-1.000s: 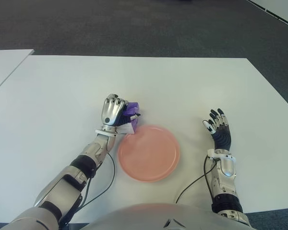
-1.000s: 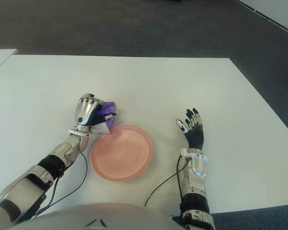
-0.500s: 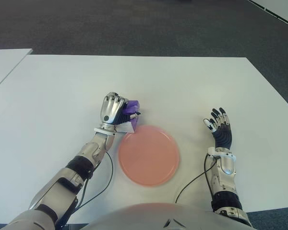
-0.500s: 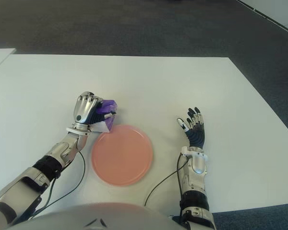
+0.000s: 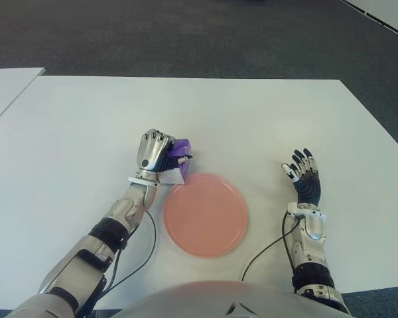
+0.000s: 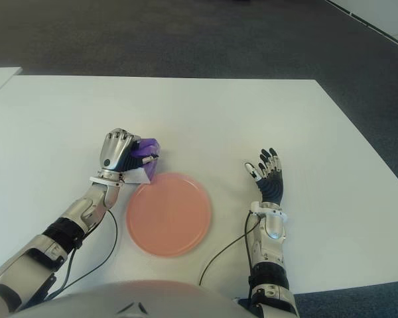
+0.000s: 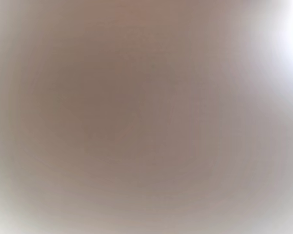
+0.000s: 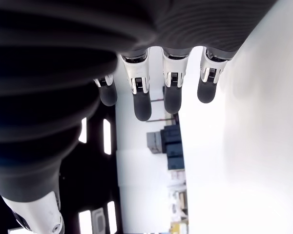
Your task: Put the tissue paper into the plate.
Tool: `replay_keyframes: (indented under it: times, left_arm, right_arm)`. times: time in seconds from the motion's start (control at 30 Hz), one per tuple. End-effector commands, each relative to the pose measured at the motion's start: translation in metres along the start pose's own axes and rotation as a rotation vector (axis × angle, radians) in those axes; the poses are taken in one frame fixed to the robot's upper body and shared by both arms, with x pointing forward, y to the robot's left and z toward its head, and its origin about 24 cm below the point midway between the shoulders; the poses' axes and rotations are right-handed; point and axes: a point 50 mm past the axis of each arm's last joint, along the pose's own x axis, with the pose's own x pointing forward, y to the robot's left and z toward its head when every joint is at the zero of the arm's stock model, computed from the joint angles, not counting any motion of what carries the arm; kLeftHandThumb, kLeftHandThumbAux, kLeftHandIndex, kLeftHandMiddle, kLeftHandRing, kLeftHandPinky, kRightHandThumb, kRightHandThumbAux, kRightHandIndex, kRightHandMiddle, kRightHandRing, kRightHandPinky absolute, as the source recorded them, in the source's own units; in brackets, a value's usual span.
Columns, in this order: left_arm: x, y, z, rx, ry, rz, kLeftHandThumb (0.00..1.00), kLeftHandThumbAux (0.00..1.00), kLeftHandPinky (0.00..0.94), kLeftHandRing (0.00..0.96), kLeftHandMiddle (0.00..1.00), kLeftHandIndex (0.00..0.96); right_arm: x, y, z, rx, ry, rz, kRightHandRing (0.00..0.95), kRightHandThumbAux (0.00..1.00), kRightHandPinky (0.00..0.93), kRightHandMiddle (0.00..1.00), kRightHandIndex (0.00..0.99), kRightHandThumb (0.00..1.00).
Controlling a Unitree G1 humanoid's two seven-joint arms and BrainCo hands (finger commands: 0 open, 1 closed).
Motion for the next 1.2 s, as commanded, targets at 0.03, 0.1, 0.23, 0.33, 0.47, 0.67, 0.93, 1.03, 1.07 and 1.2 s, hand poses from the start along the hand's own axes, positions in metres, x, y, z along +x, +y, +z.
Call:
replay_keyframes:
  times: [0.03, 0.1, 0.23, 0.33, 0.47, 0.67, 0.93, 1.03, 1.07, 1.2]
  left_arm:
    - [-0.003, 0.003, -0.003, -0.007, 0.009, -0.017, 0.797, 0.672, 0.895, 0.898, 0.894, 0.844]
    - [0.002, 0.01, -0.002, -0.028, 0.008, -0.002, 0.807, 0.669, 0.894, 0.898, 0.892, 0.843]
    - [0.011, 0.027, 0.0, -0.05, -0.004, 0.02, 0.823, 0.667, 0.894, 0.897, 0.891, 0.844]
    - [0.017, 0.04, 0.004, -0.053, -0.019, 0.033, 0.827, 0.667, 0.896, 0.897, 0.891, 0.845]
    - [0.02, 0.046, 0.007, -0.049, -0.036, 0.043, 0.832, 0.669, 0.897, 0.898, 0.892, 0.845]
    - [0.028, 0.06, 0.014, -0.05, -0.062, 0.056, 0.835, 0.676, 0.899, 0.898, 0.892, 0.848]
    - [0.033, 0.069, 0.021, -0.005, -0.092, 0.045, 0.806, 0.686, 0.901, 0.901, 0.897, 0.853]
    - [0.033, 0.07, 0.021, -0.003, -0.092, 0.041, 0.804, 0.688, 0.899, 0.901, 0.897, 0.854]
    - [0.033, 0.07, 0.022, -0.003, -0.094, 0.039, 0.804, 0.688, 0.899, 0.901, 0.897, 0.854]
    - [0.033, 0.072, 0.026, -0.007, -0.102, 0.03, 0.803, 0.693, 0.9, 0.898, 0.896, 0.859]
  right_arm:
    - [-0.031, -0.007, -0.045, -0.009, 0.272, -0.044, 0.095, 0.753, 0.002, 0.157, 0.075, 0.001]
    - [-0.031, -0.008, -0.046, -0.01, 0.282, -0.043, 0.093, 0.756, 0.001, 0.154, 0.073, 0.002]
    - [-0.031, -0.009, -0.049, -0.013, 0.297, -0.049, 0.09, 0.759, 0.001, 0.15, 0.07, 0.005]
    - [-0.03, -0.009, -0.051, -0.012, 0.311, -0.063, 0.089, 0.767, 0.008, 0.147, 0.07, 0.012]
    - [-0.03, -0.008, -0.055, -0.013, 0.329, -0.111, 0.088, 0.781, 0.009, 0.144, 0.07, 0.021]
    - [-0.03, -0.003, -0.056, 0.009, 0.325, -0.143, 0.104, 0.797, 0.026, 0.159, 0.074, 0.084]
    - [-0.03, 0.0, -0.055, 0.032, 0.326, -0.143, 0.127, 0.82, 0.044, 0.189, 0.077, 0.181]
    - [-0.031, 0.0, -0.055, 0.031, 0.325, -0.138, 0.128, 0.829, 0.045, 0.19, 0.078, 0.192]
    - [-0.031, 0.0, -0.055, 0.029, 0.324, -0.134, 0.128, 0.83, 0.044, 0.19, 0.078, 0.193]
    - [-0.032, 0.0, -0.055, 0.013, 0.321, -0.116, 0.118, 0.828, 0.038, 0.171, 0.074, 0.189]
